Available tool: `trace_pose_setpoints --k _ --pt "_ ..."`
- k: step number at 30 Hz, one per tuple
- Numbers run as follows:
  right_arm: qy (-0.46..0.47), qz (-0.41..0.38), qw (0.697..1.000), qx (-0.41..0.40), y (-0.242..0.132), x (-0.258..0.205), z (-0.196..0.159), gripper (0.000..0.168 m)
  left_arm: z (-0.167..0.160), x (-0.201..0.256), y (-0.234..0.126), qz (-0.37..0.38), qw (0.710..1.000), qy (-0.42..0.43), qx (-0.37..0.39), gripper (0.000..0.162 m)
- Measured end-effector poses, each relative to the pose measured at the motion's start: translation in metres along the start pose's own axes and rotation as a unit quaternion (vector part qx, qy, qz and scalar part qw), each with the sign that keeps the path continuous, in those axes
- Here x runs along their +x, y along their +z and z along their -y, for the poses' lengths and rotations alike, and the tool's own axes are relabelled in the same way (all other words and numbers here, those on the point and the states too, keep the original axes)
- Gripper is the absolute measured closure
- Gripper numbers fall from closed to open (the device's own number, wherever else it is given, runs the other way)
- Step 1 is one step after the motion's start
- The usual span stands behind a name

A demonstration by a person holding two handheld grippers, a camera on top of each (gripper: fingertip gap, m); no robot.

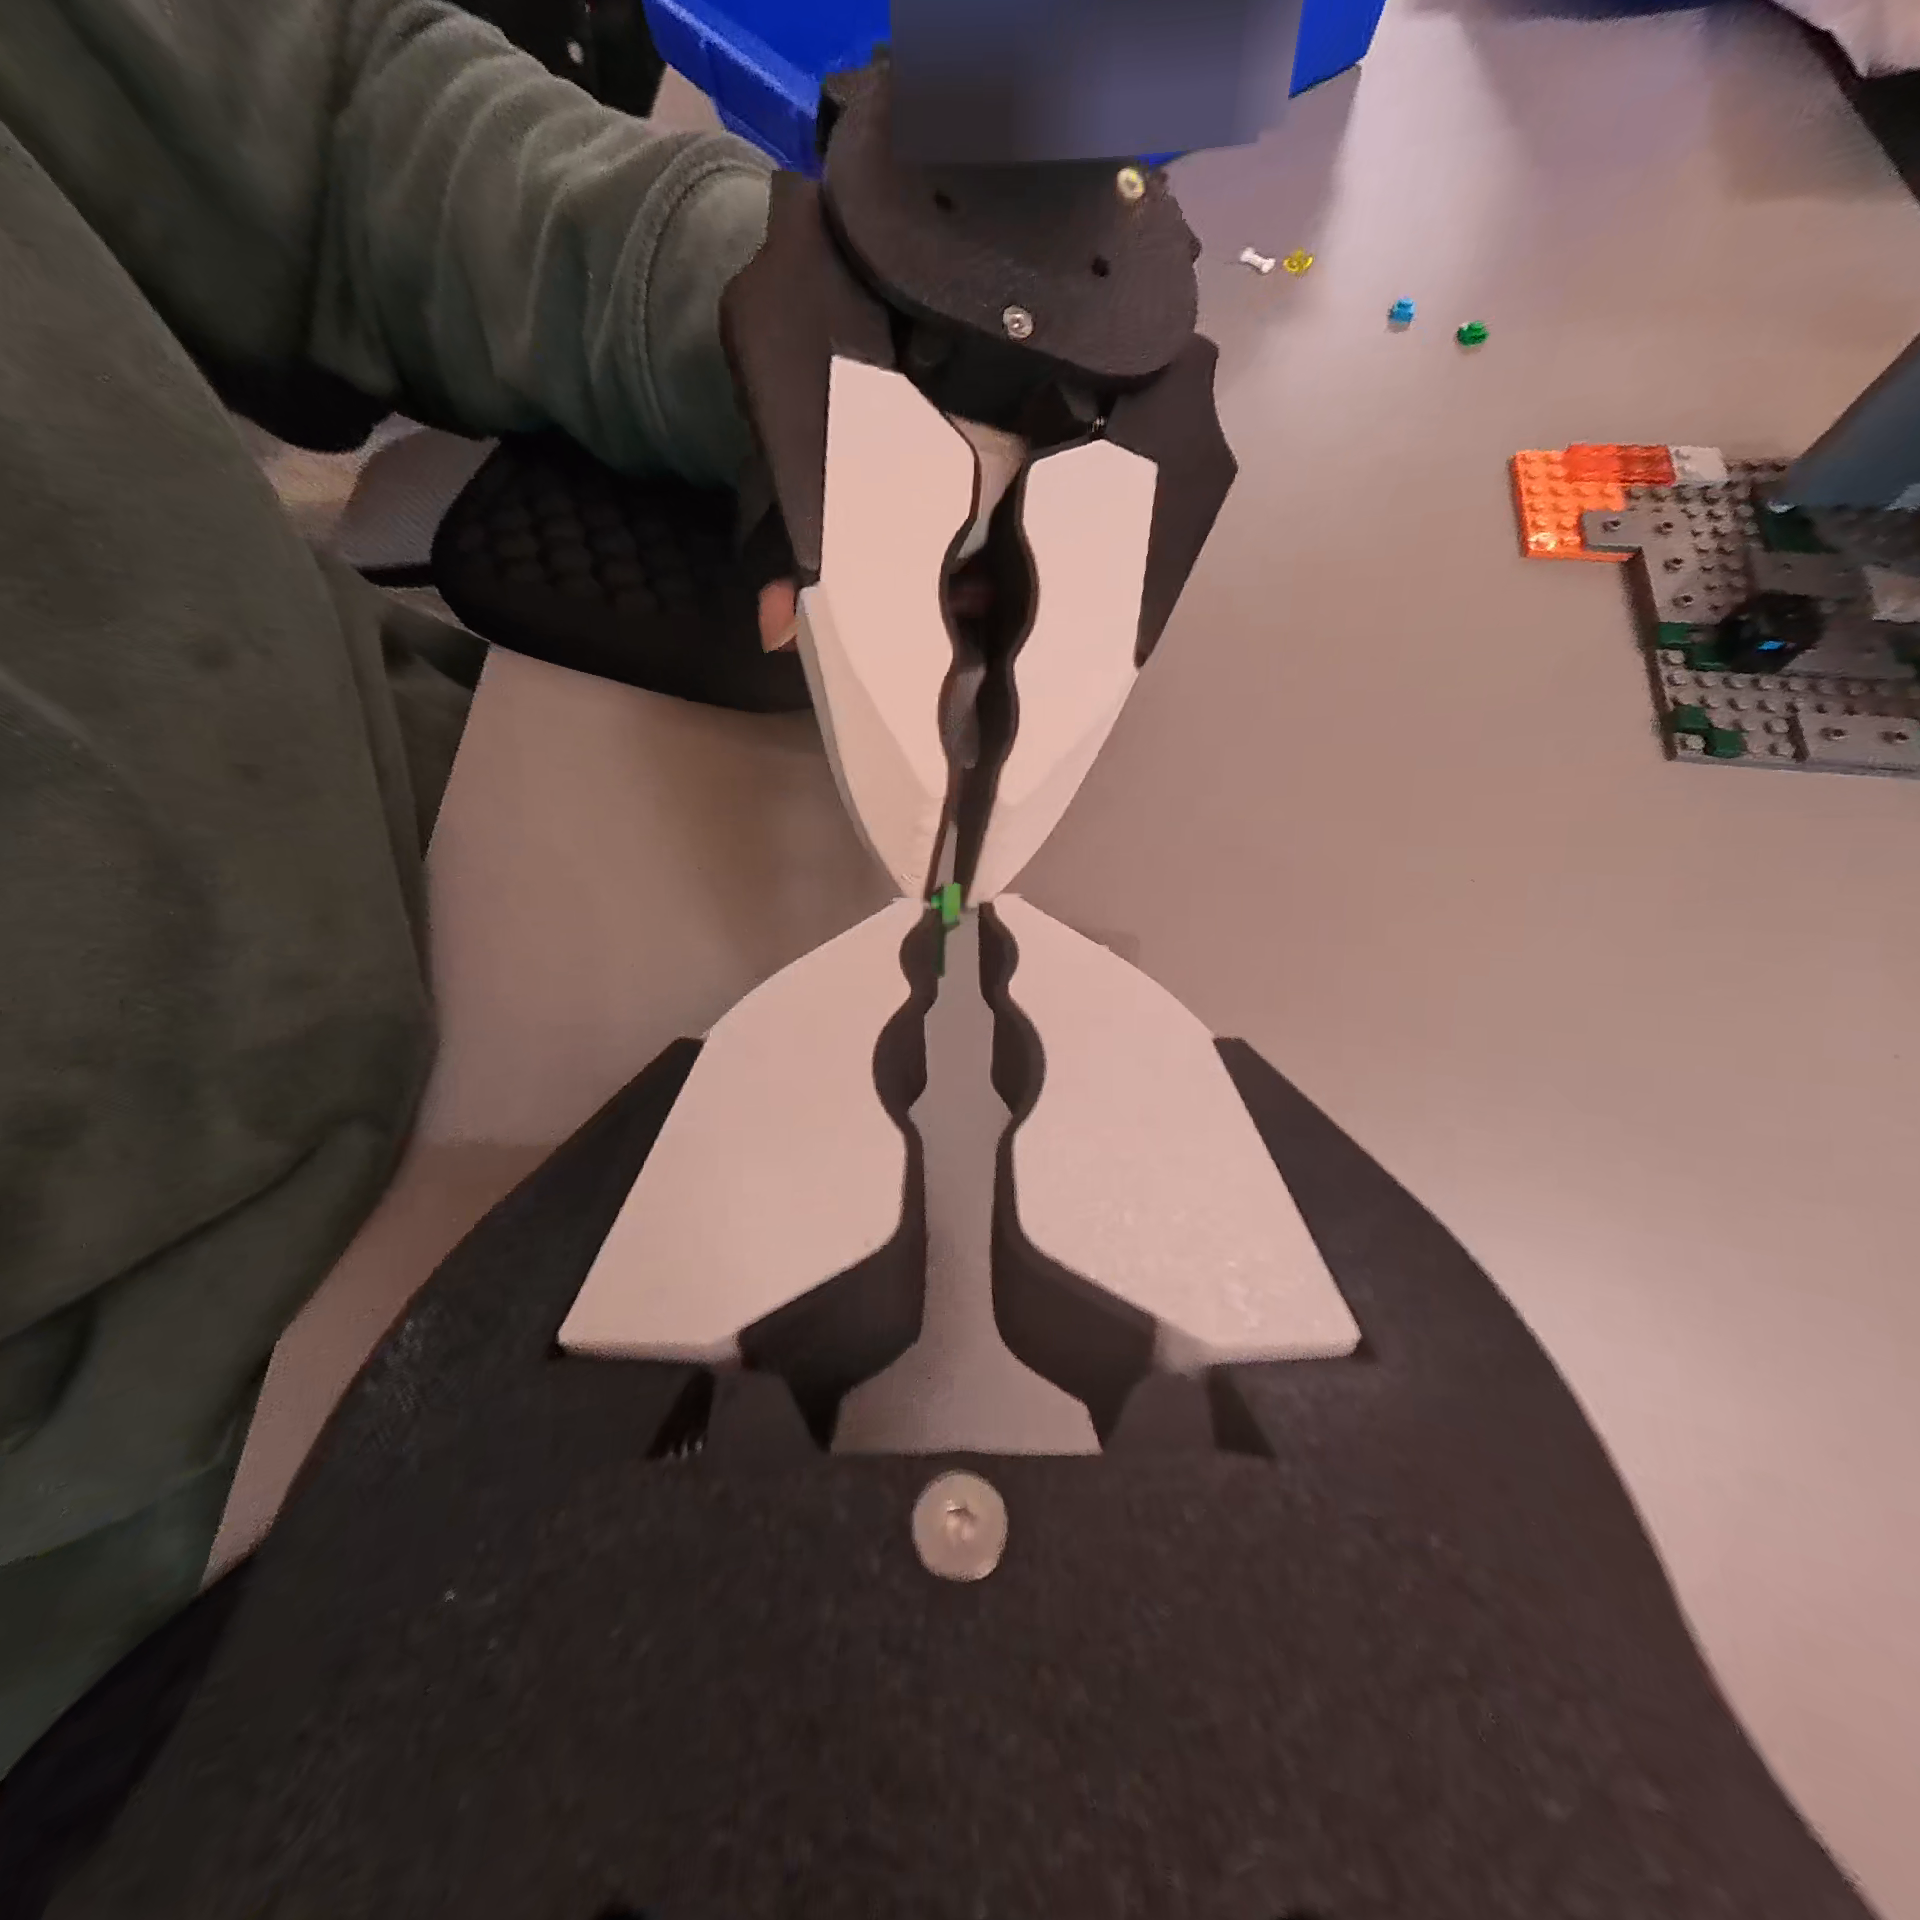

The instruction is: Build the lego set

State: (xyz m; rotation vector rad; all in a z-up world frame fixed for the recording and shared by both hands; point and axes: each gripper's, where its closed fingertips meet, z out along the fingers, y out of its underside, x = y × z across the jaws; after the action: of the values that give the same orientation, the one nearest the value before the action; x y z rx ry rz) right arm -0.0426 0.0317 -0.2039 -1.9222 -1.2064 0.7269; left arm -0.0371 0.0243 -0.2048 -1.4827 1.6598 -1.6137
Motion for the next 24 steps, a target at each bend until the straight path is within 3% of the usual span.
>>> trace_pose_setpoints --k 6,14,24 --pt "0.044 0.018 0.999 0.009 0.001 0.0 0.0 0.166 0.0 -0.001 0.0 0.013 1.0 0.019 0.001 0.158" --pt "0.127 -0.006 0.985 0.114 -0.01 0.011 0.012 0.167 0.006 -0.01 -0.004 0.02 0.999 -0.006 0.032 0.146" --pt "0.171 -0.001 0.961 0.218 -0.019 0.016 0.03 0.167 0.029 -0.004 -0.008 0.001 0.994 -0.01 0.106 0.157"
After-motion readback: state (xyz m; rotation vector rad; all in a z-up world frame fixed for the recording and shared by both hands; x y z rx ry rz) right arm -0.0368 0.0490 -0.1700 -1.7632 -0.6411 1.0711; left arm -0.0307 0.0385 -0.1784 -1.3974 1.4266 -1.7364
